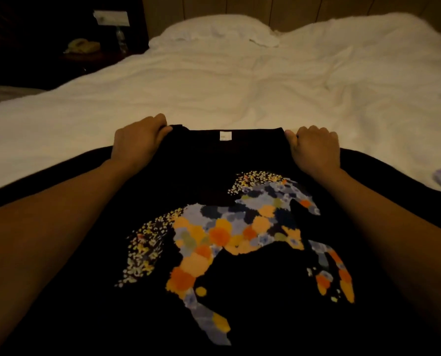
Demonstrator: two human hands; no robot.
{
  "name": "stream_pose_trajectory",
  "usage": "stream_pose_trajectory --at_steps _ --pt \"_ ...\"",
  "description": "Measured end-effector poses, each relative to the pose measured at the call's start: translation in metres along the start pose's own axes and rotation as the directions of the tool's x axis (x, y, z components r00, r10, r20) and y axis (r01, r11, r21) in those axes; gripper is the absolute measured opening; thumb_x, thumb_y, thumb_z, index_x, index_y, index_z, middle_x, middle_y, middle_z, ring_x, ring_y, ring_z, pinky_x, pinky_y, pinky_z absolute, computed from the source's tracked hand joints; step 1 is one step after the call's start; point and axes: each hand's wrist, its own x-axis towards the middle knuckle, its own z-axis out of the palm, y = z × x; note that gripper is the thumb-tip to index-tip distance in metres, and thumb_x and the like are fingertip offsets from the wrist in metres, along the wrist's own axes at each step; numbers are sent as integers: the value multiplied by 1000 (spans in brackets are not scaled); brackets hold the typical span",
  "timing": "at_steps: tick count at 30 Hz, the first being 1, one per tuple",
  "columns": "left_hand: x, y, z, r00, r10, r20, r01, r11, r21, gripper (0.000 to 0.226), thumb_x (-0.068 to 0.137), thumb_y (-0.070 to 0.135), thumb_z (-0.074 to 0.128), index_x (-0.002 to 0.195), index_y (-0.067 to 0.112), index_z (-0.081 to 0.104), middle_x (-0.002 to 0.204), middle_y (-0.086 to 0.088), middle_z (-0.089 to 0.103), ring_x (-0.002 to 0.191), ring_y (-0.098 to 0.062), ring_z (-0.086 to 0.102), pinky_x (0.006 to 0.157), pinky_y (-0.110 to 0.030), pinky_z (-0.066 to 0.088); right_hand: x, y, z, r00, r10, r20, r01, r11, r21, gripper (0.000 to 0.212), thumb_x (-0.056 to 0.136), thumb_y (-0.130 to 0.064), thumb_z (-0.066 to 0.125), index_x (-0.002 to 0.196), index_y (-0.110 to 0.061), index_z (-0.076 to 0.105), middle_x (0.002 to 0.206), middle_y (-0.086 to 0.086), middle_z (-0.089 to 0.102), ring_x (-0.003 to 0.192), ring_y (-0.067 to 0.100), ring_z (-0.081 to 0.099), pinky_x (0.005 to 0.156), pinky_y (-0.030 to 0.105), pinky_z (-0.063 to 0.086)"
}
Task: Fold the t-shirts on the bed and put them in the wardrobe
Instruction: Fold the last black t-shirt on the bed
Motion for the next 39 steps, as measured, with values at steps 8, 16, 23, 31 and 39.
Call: stream_pose_trajectory --at_steps 8,16,23,31,39 --pt "-10 19 -27 982 -148 120 148 989 7 30 100 30 48 126 16 52 118 -16 60 108 -37 53 88 -46 38 -22 -16 -36 990 139 28 -140 989 43 44 101 -39 41 110 0 57 110 22 59 102 40 53 86 45 37" --pt "-108 119 -110 893 -79 443 274 875 -398 58 103 47 33 154 20 29 159 -6 30 147 -22 25 120 -36 21 -113 -62 -131 944 23 329 -162 901 402 51 101 -52 32 134 -19 54 135 9 54 123 29 48 101 40 38" --pt "-214 138 -163 841 -113 530 290 920 -265 59 102 56 18 156 31 16 164 1 12 151 -15 6 121 -35 3 -224 -59 -181 851 -2 525 -206 919 337 58 103 -53 23 154 -26 27 163 -1 18 151 19 10 121 37 7" --pt "-324 162 -234 836 -158 525 320 918 -233 61 101 57 17 155 29 19 164 3 14 151 -12 5 120 -29 0 -340 -49 -254 839 -16 543 -221 903 368 56 104 -50 23 153 -26 26 162 -5 20 150 13 10 120 31 3" --pt "-423 188 -285 879 -186 439 324 909 -263 109 74 80 -23 154 24 26 161 1 24 150 -13 10 117 -28 -2 -444 -44 -307 881 24 473 -250 871 422 89 84 -74 1 151 -25 35 159 -6 28 149 11 18 119 26 4"
